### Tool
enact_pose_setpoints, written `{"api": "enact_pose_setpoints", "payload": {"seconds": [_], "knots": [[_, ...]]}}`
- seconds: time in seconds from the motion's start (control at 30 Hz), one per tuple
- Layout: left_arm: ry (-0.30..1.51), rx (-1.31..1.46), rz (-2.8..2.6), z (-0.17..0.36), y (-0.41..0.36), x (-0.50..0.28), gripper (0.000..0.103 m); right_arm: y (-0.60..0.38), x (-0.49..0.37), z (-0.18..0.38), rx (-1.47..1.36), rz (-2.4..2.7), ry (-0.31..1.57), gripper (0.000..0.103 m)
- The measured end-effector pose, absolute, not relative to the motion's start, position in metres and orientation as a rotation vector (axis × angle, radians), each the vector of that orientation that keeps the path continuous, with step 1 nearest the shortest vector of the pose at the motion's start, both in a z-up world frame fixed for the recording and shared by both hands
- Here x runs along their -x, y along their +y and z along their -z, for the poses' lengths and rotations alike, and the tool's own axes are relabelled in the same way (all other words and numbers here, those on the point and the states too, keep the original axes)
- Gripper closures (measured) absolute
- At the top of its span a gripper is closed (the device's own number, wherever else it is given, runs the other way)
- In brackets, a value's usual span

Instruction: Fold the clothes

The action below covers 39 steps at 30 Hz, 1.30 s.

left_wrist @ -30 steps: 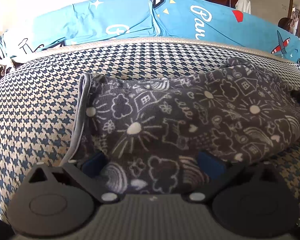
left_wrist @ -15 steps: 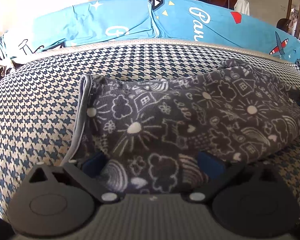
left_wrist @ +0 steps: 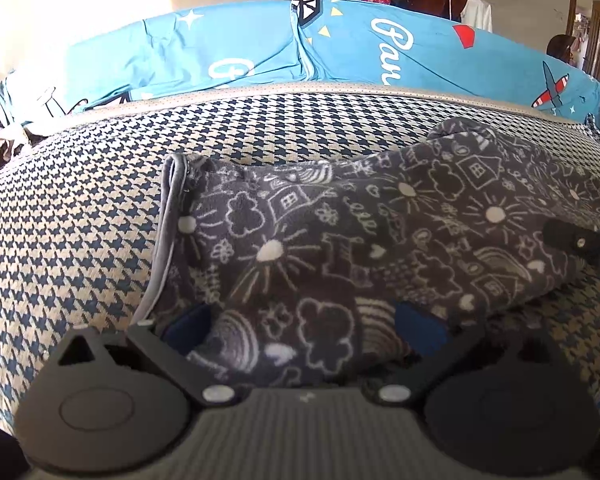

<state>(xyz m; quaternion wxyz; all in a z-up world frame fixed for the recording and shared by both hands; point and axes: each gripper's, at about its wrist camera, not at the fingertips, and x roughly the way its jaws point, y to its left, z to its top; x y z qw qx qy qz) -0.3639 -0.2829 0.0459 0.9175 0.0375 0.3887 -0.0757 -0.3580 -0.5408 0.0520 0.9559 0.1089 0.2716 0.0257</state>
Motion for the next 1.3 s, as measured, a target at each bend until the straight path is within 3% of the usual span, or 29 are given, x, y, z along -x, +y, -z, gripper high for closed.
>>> {"api": "enact_pose_setpoints", "payload": {"seconds": [0.3,1.3], "knots": [[0.784,-0.094,0.163,-0.050,-0.282,0.374,0.000,-0.519,0.359,-0.041,-0.146,-0.078,0.593,0.065],[0.779,-0.071,0.153,-0.059,-0.258,0.384,0.000,-0.506,0.372,-0.050,-0.102,-0.156,0.585,0.064]]}}
